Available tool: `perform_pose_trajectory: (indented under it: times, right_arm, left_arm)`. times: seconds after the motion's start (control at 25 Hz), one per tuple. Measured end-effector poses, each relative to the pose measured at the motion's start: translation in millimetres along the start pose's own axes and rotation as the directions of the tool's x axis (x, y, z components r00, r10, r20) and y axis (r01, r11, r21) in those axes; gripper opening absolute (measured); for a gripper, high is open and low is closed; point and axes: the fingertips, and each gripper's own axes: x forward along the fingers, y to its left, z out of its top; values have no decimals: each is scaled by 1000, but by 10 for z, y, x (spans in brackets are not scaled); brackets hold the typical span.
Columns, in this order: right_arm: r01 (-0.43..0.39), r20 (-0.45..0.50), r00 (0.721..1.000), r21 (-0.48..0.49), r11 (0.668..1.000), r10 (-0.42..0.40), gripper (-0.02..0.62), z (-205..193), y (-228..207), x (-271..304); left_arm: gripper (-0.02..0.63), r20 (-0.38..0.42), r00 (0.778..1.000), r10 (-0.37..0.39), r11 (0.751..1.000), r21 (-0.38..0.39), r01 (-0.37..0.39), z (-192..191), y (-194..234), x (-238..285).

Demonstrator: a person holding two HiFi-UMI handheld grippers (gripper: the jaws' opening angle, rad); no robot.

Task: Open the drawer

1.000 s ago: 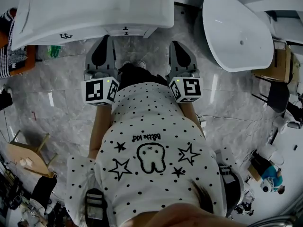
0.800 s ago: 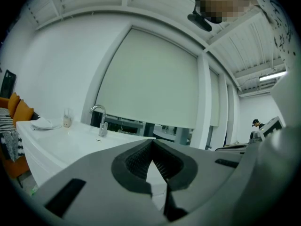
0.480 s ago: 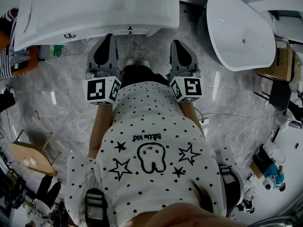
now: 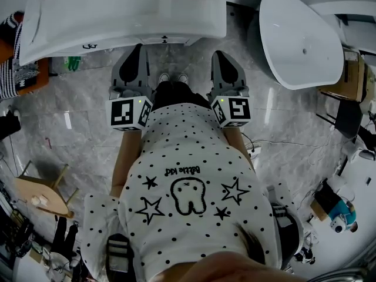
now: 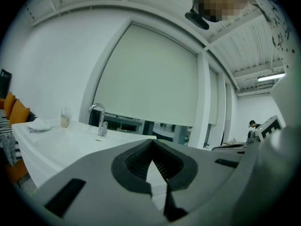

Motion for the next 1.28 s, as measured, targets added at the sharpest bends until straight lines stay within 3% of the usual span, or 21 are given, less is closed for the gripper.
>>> perform_pose_trajectory:
  times: [0.76, 1.12, 1.28]
  right_arm:
    - [-1, 0, 1000, -1, 1000, 1, 14, -70, 32, 55]
    - [-31, -46, 998, -13, 999, 31, 14, -338, 37, 68]
    - [-45, -75, 996, -14, 999, 44, 14, -517, 32, 138]
  left_arm:
    - [5, -84, 996, 16, 999, 44, -13, -319, 129, 30]
    - [11, -229, 972, -48, 999, 0, 49, -1216, 46, 286]
    - [75, -291, 955, -62, 998, -22, 58, -1681, 24, 450]
